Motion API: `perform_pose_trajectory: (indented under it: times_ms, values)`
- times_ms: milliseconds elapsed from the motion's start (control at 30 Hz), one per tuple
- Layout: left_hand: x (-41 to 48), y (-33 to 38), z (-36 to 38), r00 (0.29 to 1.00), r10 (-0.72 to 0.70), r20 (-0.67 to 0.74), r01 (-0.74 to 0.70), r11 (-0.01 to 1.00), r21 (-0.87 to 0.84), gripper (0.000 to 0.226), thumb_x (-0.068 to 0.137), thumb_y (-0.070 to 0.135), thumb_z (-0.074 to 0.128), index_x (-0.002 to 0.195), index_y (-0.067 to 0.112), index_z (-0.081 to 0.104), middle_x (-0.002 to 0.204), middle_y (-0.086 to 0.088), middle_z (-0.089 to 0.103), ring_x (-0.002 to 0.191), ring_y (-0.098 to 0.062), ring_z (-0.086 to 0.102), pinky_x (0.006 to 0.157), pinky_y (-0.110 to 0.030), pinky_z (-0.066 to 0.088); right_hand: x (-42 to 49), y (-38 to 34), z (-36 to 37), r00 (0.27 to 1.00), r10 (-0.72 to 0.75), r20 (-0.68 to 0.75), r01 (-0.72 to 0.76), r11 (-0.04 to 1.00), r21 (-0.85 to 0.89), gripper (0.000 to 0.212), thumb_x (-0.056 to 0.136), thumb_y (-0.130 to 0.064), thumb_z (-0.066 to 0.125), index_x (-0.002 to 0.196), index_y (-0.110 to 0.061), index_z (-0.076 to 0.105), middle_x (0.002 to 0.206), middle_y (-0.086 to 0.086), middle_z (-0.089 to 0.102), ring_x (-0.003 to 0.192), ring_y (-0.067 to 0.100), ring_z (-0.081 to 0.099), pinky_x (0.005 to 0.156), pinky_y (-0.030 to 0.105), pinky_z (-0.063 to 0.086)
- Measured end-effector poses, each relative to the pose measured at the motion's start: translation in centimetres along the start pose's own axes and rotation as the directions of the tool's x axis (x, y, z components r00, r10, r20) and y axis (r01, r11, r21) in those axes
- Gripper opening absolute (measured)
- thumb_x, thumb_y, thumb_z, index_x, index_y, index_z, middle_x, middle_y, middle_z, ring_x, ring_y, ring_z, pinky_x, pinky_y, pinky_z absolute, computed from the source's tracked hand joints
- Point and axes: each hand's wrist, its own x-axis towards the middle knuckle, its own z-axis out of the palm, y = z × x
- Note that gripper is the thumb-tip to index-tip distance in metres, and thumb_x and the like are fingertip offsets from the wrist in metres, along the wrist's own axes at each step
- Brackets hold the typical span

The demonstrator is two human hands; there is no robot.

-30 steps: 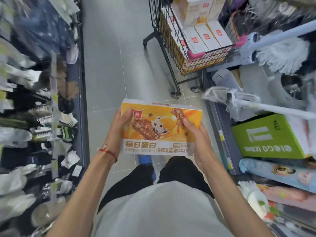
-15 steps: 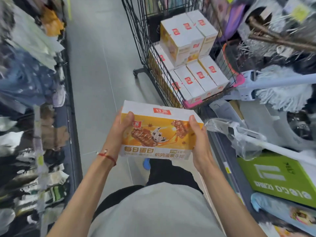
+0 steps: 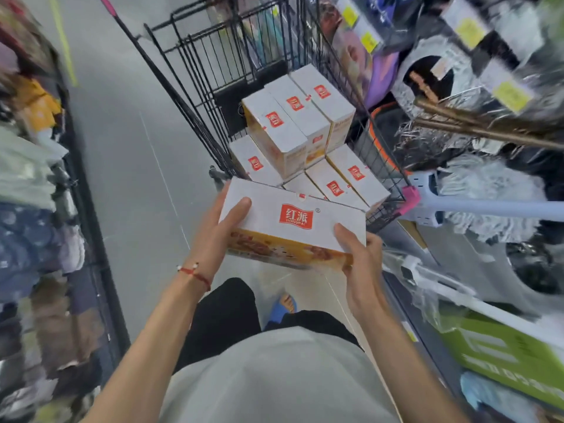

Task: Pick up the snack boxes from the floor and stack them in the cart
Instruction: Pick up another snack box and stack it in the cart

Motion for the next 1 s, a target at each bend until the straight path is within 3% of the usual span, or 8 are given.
perform_pose_trajectory:
  times_ms: [133, 233, 433, 567, 667, 733, 833, 1000]
  values:
    - [6.0, 2.4, -0.5, 0.998, 0.019, 0.052, -0.021, 0.999, 0.045, 0.059, 0.089, 0.056, 0.064, 0.144, 0.045, 0.045, 0.124, 0.014, 0.068, 0.104, -0.005, 0.069, 0.087, -0.022, 0.051, 2.5, -1.1, 1.7, 0.997, -0.013, -0.077, 0.016, 0.999, 0.039, 0.082, 0.066, -0.048, 0.088, 0.128, -0.022, 0.041, 0.130, 0.003, 0.061, 0.118, 0.024, 0.067, 0.100, 0.052, 0.056]
    - [11.1, 4.3, -0.7, 0.990, 0.007, 0.143, -0.019, 0.996, 0.083, 0.053, 0.093, 0.046, 0.064, 0.143, 0.047, 0.045, 0.116, 0.020, 0.069, 0.089, 0.009, 0.068, 0.070, -0.007, 0.052, 4.1, -1.8, 3.7, 0.990, 0.000, -0.142, 0.008, 0.999, 0.053, 0.085, 0.064, -0.048, 0.091, 0.129, -0.030, 0.040, 0.137, 0.003, 0.058, 0.122, 0.020, 0.065, 0.104, 0.049, 0.054]
    - [19.6, 6.6, -2.1, 0.946, -0.091, 0.312, 0.040, 0.985, 0.166, 0.050, 0.096, 0.031, 0.063, 0.143, 0.041, 0.048, 0.111, 0.021, 0.067, 0.076, 0.017, 0.065, 0.057, 0.001, 0.045, 6.3, -4.0, 8.8, 0.965, 0.024, -0.262, 0.001, 0.995, 0.096, 0.087, 0.085, -0.021, 0.084, 0.153, -0.025, 0.030, 0.137, -0.007, 0.062, 0.114, -0.002, 0.060, 0.083, 0.016, 0.046]
    - [24.1, 7.3, -3.9, 0.891, -0.163, 0.424, 0.063, 0.969, 0.240, 0.051, 0.095, 0.037, 0.063, 0.143, 0.048, 0.047, 0.120, 0.019, 0.069, 0.094, 0.005, 0.069, 0.082, -0.017, 0.055, 7.5, -4.7, 12.3, 0.946, 0.103, -0.307, -0.058, 0.986, 0.154, 0.075, 0.081, -0.023, 0.087, 0.145, -0.028, 0.048, 0.128, -0.008, 0.072, 0.116, 0.010, 0.069, 0.104, 0.041, 0.055]
    - [26.9, 7.7, -4.5, 0.859, -0.193, 0.474, 0.067, 0.961, 0.268, 0.053, 0.096, 0.032, 0.064, 0.145, 0.040, 0.048, 0.126, 0.015, 0.068, 0.101, 0.001, 0.069, 0.083, -0.017, 0.055, 8.0, -5.2, 14.6, 0.936, 0.125, -0.328, -0.074, 0.984, 0.165, 0.081, 0.073, -0.037, 0.089, 0.144, -0.031, 0.050, 0.130, -0.008, 0.072, 0.124, 0.019, 0.067, 0.110, 0.052, 0.049]
    - [28.7, 8.0, -4.5, 0.844, -0.220, 0.490, 0.078, 0.953, 0.294, 0.051, 0.097, 0.023, 0.062, 0.145, 0.033, 0.049, 0.125, 0.009, 0.069, 0.099, -0.003, 0.070, 0.076, -0.014, 0.056, 8.4, -5.4, 16.0, 0.927, 0.134, -0.351, -0.083, 0.984, 0.157, 0.083, 0.074, -0.034, 0.088, 0.146, -0.029, 0.047, 0.131, -0.009, 0.072, 0.124, 0.015, 0.066, 0.108, 0.047, 0.051]
    - [30.9, 8.2, -4.7, 0.811, -0.250, 0.530, 0.055, 0.933, 0.355, 0.046, 0.097, 0.016, 0.060, 0.141, 0.031, 0.053, 0.125, 0.008, 0.068, 0.106, -0.004, 0.067, 0.087, -0.017, 0.054, 9.1, -5.2, 17.7, 0.910, 0.181, -0.373, -0.116, 0.975, 0.190, 0.078, 0.083, -0.020, 0.086, 0.148, -0.030, 0.043, 0.130, -0.012, 0.070, 0.120, 0.005, 0.065, 0.097, 0.026, 0.051]
    - [34.3, 7.6, -5.7, 0.815, -0.314, 0.487, 0.076, 0.891, 0.448, 0.037, 0.099, 0.011, 0.056, 0.132, 0.026, 0.053, 0.110, 0.017, 0.065, 0.095, 0.006, 0.060, 0.070, -0.007, 0.044, 11.4, -5.1, 20.5, 0.920, 0.224, -0.322, -0.179, 0.970, 0.164, 0.081, 0.090, -0.016, 0.080, 0.153, -0.032, 0.031, 0.130, -0.017, 0.064, 0.114, -0.006, 0.061, 0.091, 0.016, 0.049]
